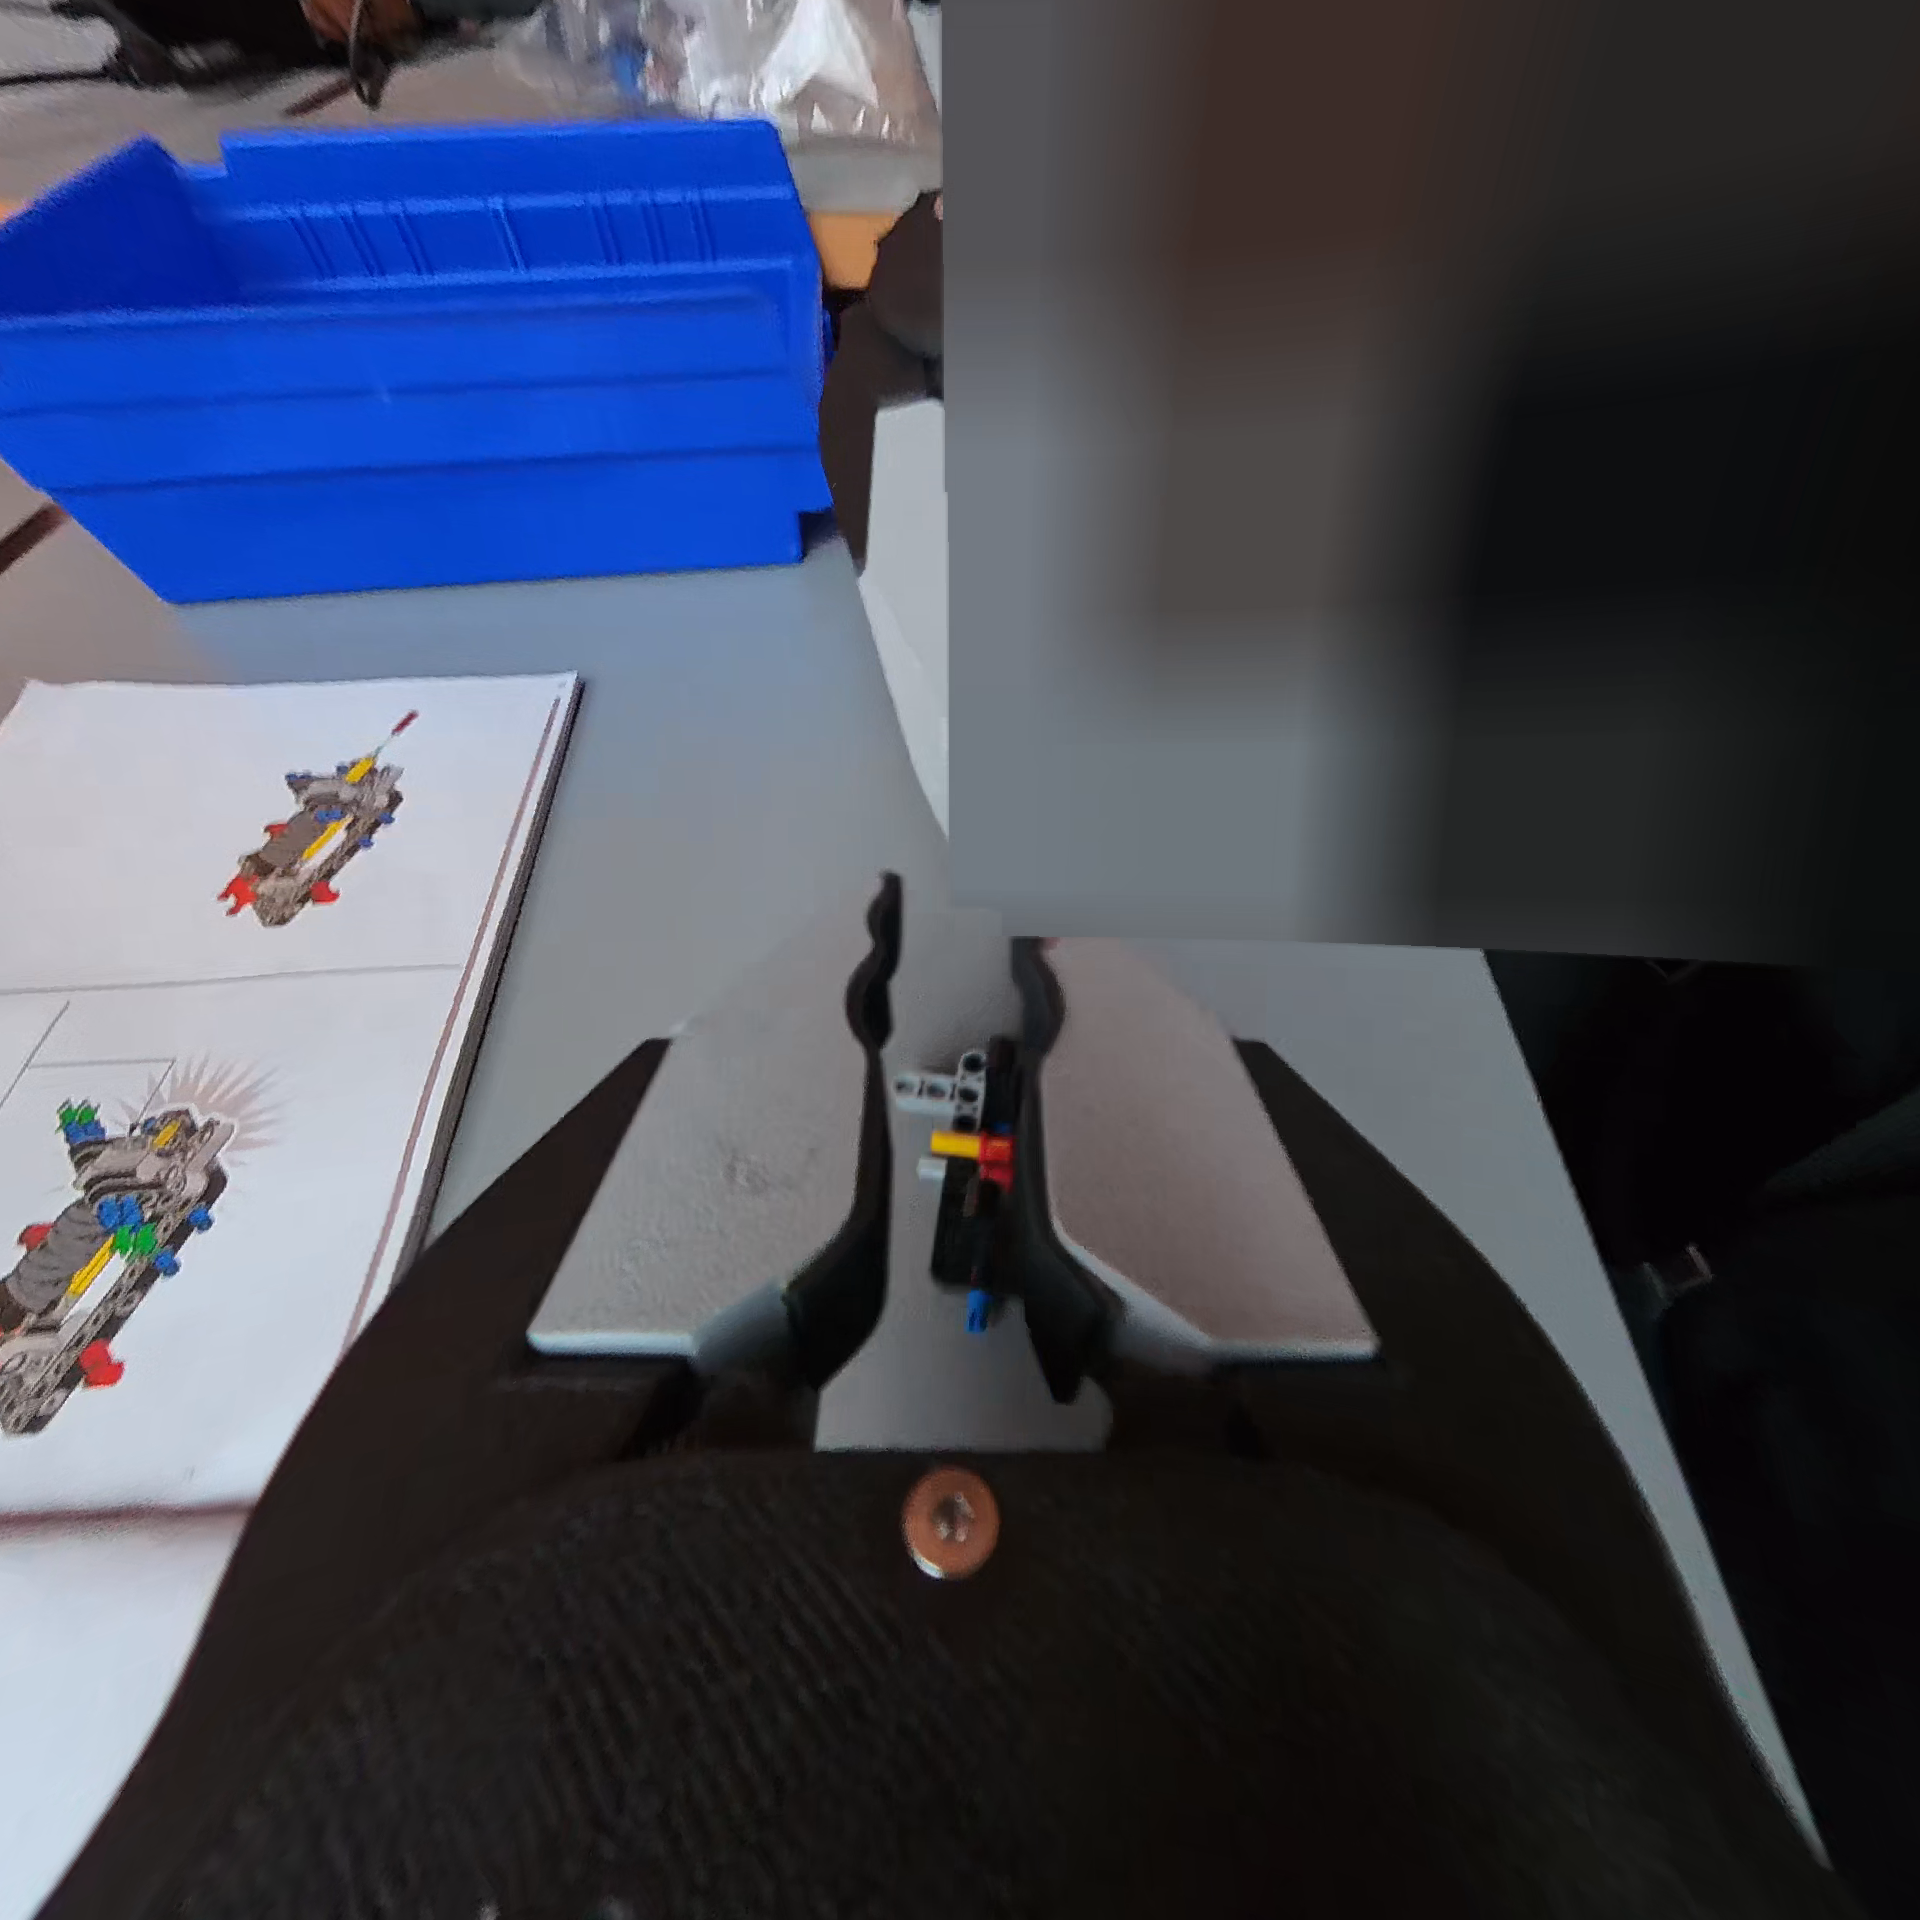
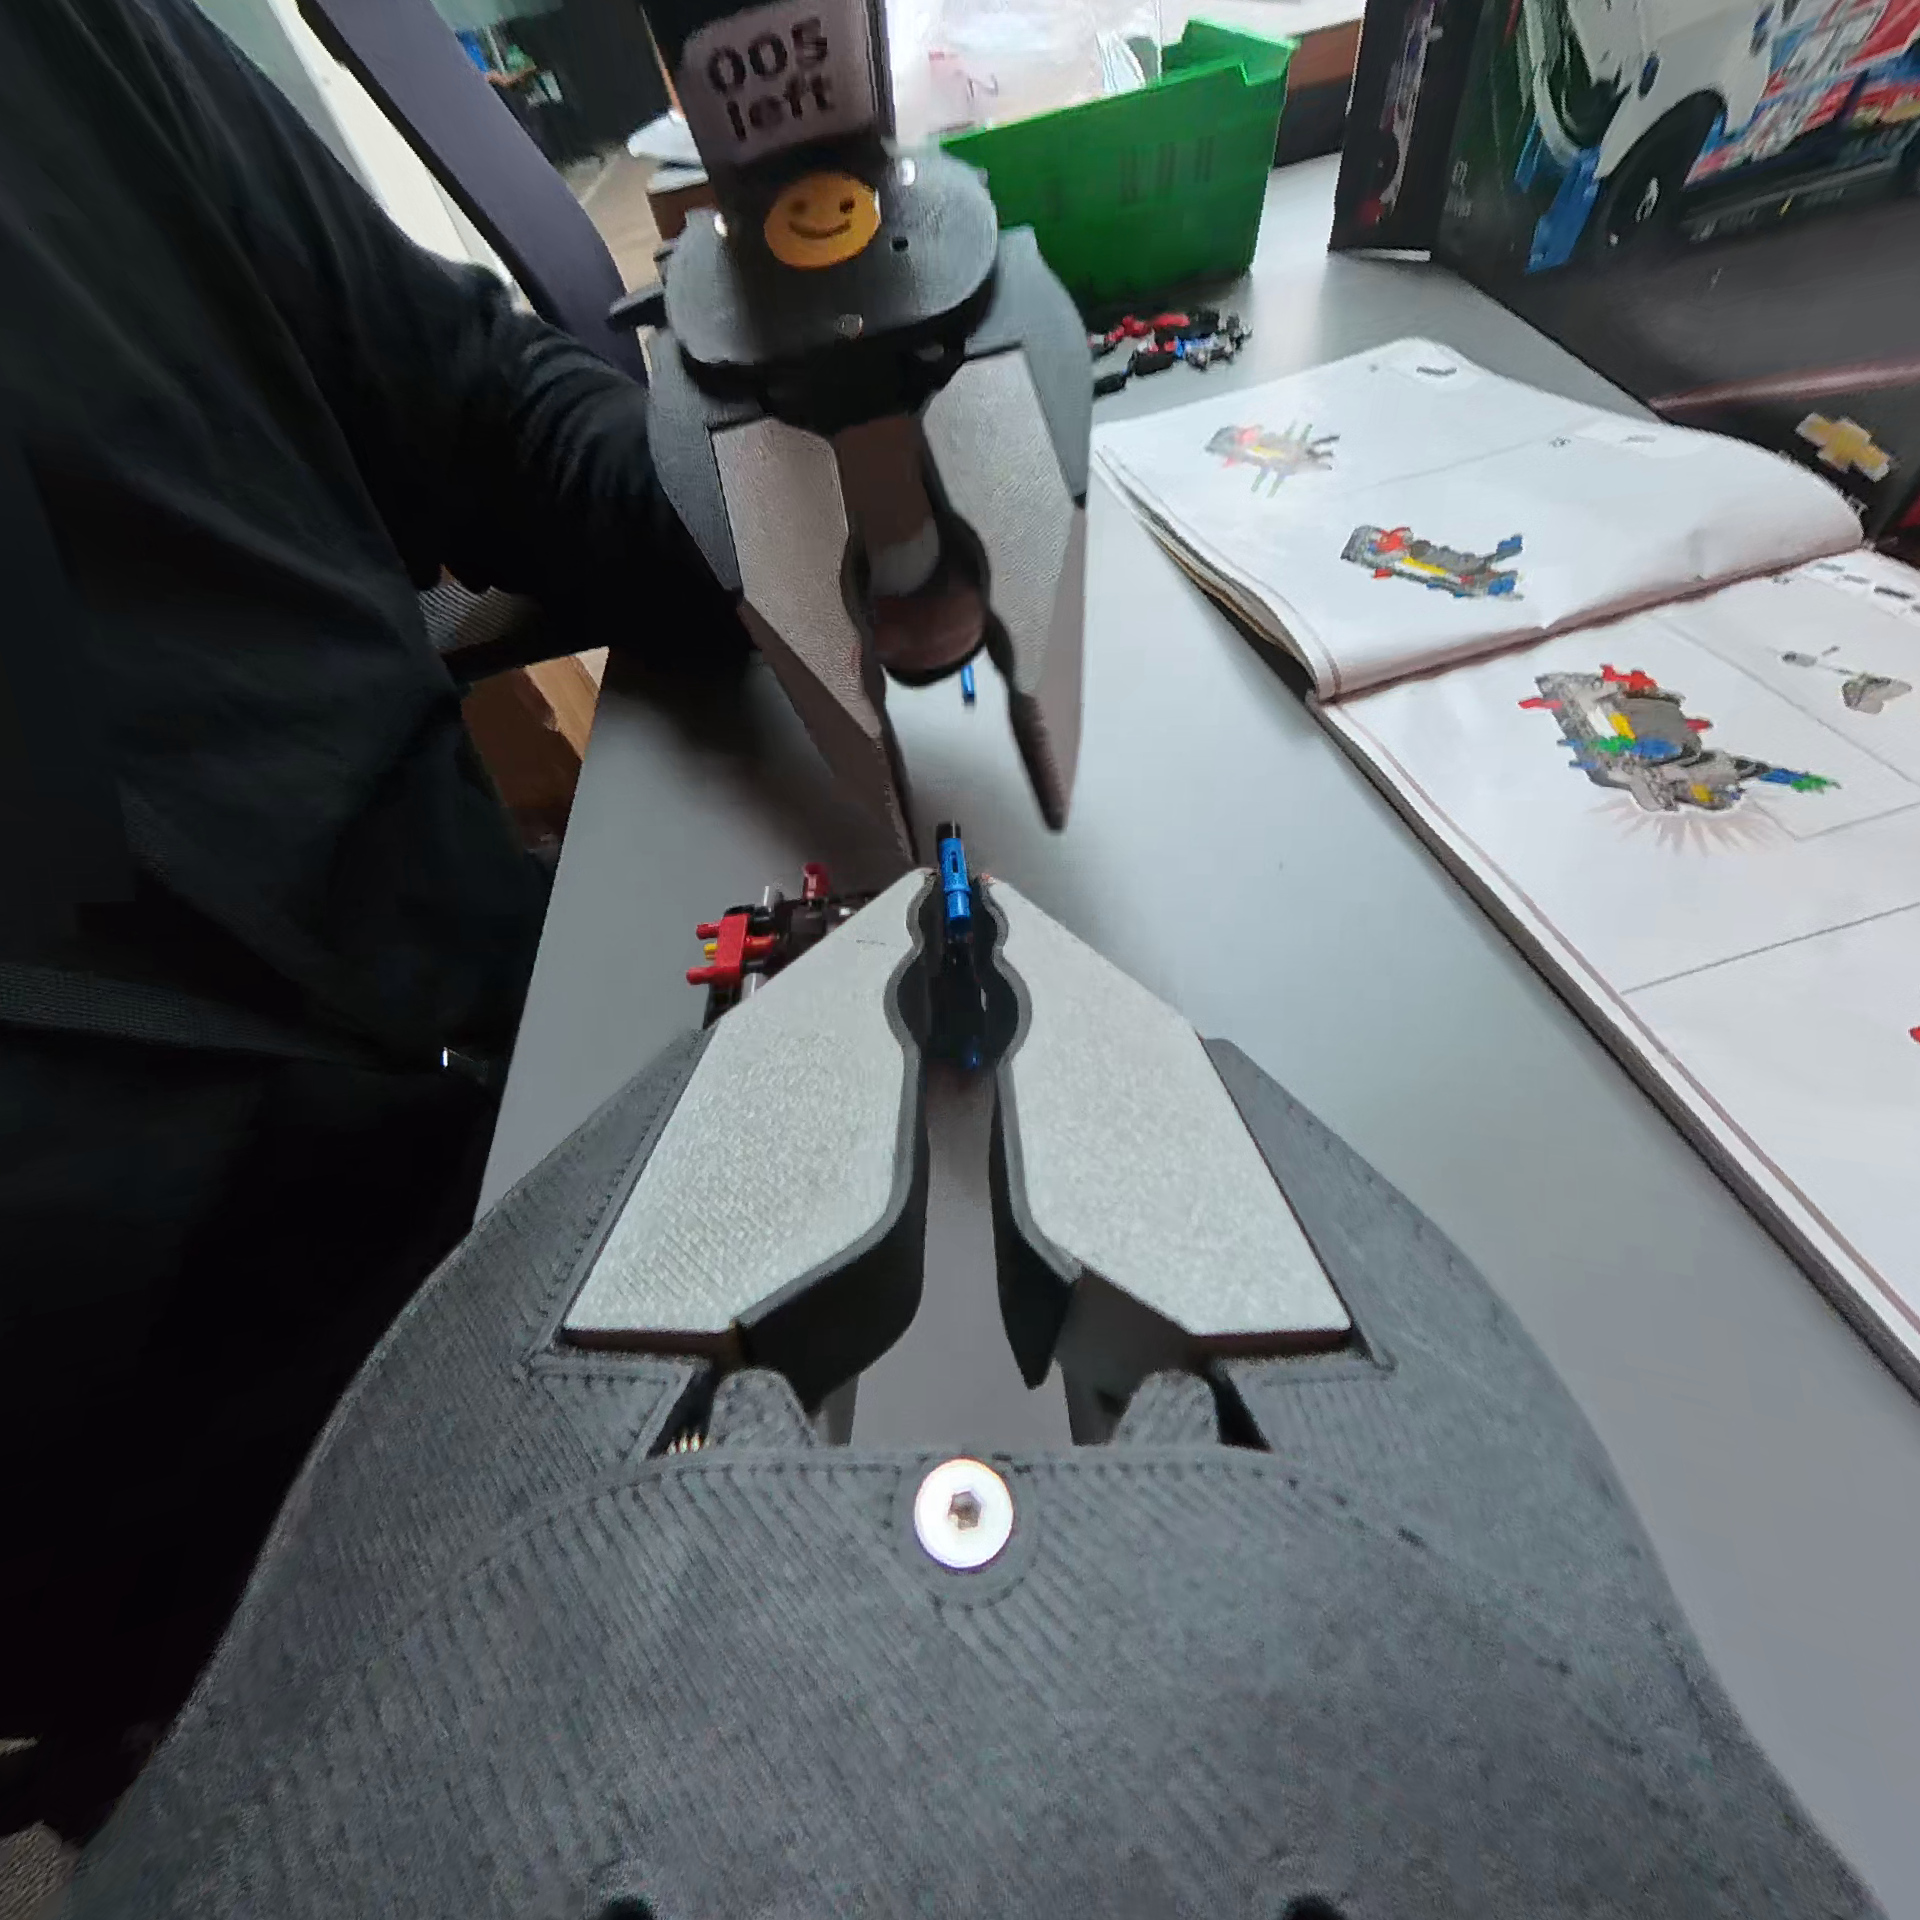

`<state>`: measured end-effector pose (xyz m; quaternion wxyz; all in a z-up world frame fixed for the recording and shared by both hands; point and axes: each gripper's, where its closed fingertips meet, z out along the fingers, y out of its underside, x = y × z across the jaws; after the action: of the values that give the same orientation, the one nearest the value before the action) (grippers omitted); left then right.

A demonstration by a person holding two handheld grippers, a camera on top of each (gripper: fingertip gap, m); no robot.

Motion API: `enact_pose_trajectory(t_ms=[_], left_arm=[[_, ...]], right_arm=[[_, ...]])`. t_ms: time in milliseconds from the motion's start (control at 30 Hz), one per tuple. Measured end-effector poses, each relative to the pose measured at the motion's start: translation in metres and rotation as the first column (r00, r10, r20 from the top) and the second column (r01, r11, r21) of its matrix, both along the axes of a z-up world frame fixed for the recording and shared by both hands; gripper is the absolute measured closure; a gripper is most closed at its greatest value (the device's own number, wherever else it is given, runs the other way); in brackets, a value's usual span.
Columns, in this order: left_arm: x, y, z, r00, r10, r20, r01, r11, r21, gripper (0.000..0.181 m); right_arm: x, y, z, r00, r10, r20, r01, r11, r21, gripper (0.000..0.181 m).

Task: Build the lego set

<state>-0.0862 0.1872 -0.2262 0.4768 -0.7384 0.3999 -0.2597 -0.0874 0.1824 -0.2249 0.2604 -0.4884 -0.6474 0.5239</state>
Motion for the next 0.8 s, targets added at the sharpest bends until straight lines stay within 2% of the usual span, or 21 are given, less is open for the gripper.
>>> enact_pose_trajectory(t_ms=[33, 67, 167, 367, 567, 800], left_arm=[[-0.005, 0.001, -0.006, 0.999, 0.004, -0.032, -0.004, 1.000, -0.026, 0.150], [-0.008, -0.001, -0.012, 0.998, -0.015, -0.055, 0.011, 0.998, -0.063, 0.147], [-0.011, -0.013, -0.027, 0.993, -0.093, -0.075, 0.080, 0.984, -0.159, 0.153], [-0.009, -0.021, -0.052, 0.979, -0.136, -0.153, 0.095, 0.964, -0.250, 0.163], [-0.005, -0.019, -0.054, 0.981, -0.132, -0.139, 0.095, 0.965, -0.244, 0.175], [-0.003, -0.019, -0.054, 0.982, -0.127, -0.141, 0.093, 0.969, -0.229, 0.176]], right_arm=[[0.000, 0.000, -0.005, 1.000, -0.003, 0.028, 0.002, 1.000, 0.005, 0.179], [0.000, 0.000, -0.009, 0.999, -0.007, 0.053, 0.006, 1.000, 0.013, 0.179], [0.000, -0.001, -0.023, 0.992, -0.007, 0.125, 0.003, 0.999, 0.036, 0.180], [0.000, -0.007, -0.043, 0.976, 0.003, 0.216, -0.013, 0.999, 0.043, 0.180], [-0.001, -0.009, -0.043, 0.976, 0.021, 0.217, -0.022, 1.000, 0.005, 0.180], [0.000, -0.011, -0.044, 0.977, 0.032, 0.212, -0.028, 0.999, -0.021, 0.180]])
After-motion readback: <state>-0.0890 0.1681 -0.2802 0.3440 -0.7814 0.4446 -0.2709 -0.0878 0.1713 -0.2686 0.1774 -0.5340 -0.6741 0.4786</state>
